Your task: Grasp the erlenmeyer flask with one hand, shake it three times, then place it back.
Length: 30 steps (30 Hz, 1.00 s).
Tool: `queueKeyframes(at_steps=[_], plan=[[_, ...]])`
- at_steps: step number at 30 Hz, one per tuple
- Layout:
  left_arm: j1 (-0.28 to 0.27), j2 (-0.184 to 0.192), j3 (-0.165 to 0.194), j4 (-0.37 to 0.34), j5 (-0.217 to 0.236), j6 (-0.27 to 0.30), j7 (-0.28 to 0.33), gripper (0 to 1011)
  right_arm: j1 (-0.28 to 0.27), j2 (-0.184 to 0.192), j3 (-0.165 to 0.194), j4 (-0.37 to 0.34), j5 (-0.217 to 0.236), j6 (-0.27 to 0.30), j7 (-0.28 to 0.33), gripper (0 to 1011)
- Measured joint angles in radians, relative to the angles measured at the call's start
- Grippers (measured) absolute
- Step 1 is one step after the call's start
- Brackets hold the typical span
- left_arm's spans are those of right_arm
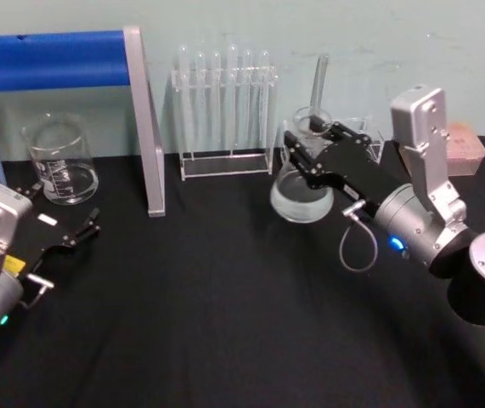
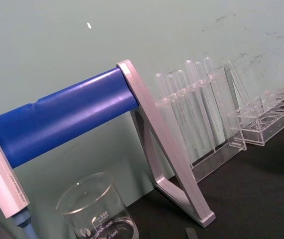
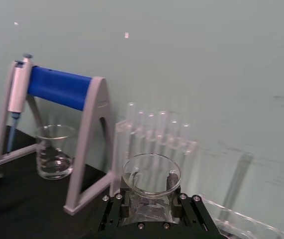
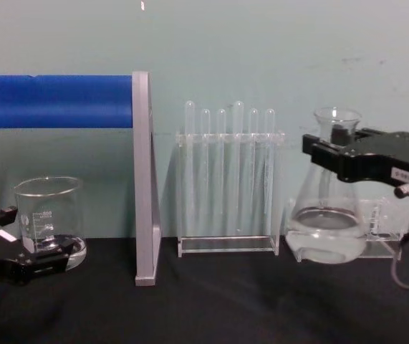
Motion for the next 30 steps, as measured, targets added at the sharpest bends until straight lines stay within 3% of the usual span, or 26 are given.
queueKeyframes(at_steps=[7, 14, 30], plan=[[0.0, 0.0, 0.0, 0.0, 0.0, 0.0, 0.0, 1001, -0.001, -0.008, 0.024, 0.006, -0.017, 0.002, -0.009, 450], [0.0, 0.0, 0.0, 0.0, 0.0, 0.0, 0.0, 1001, -0.003, -0.022, 0.026, 0.006, -0.027, 0.005, 0.007, 450], [0.0, 0.0, 0.0, 0.0, 0.0, 0.0, 0.0, 1001, 0.01, -0.05, -0.046, -0.003, -0.021, -0.003, 0.088, 450]])
